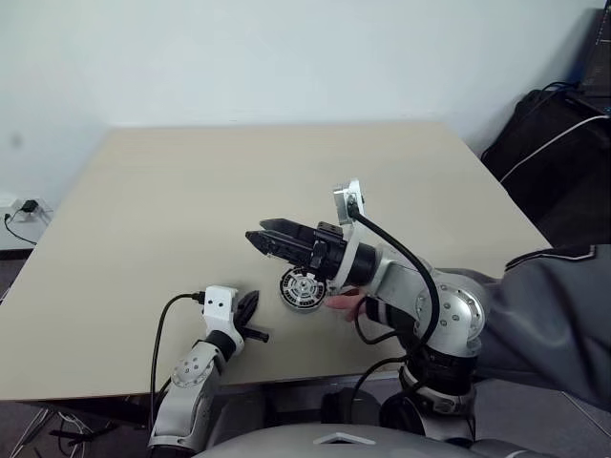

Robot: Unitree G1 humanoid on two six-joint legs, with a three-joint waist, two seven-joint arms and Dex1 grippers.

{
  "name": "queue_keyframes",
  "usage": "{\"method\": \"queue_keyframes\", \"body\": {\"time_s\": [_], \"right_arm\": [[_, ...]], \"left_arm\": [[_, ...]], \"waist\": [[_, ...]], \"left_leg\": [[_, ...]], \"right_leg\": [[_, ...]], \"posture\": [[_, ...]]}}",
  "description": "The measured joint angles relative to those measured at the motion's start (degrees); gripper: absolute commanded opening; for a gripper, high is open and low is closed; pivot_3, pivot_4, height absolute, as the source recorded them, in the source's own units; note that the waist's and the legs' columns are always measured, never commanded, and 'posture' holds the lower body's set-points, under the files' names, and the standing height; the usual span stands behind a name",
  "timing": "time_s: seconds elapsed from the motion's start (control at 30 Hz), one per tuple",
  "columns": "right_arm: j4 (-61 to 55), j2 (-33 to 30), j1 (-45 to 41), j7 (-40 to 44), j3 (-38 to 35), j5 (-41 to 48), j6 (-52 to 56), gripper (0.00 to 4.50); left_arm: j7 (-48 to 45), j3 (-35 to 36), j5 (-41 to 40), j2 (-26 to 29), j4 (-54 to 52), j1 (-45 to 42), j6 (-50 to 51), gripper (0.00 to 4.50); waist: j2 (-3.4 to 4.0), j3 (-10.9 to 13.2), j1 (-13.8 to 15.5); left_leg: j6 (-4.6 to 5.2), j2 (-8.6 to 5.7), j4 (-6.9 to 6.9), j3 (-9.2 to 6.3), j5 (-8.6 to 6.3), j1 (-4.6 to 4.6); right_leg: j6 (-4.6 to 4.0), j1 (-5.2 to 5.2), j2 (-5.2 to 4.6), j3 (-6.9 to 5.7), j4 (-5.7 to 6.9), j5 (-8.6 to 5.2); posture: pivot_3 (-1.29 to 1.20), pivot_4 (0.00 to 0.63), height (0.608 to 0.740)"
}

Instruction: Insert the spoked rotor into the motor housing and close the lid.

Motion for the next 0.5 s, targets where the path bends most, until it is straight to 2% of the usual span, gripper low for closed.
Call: {"method": "queue_keyframes", "body": {"time_s": [0.5], "right_arm": [[0.22, -4.35, 0.56, -5.18, 3.74, 6.08, -3.28, 3.03]], "left_arm": [[-0.03, 0.03, 0.01, 0.26, 0.0, -1.09, 0.01, 0.0]], "waist": [[0.01, 0.01, 0.03]], "left_leg": [[0.01, 0.0, 0.0, 0.0, 0.0, 0.0]], "right_leg": [[0.02, 0.0, -0.01, 0.01, -0.01, -0.04]], "posture": [[0.0, 0.0, 0.74]]}}
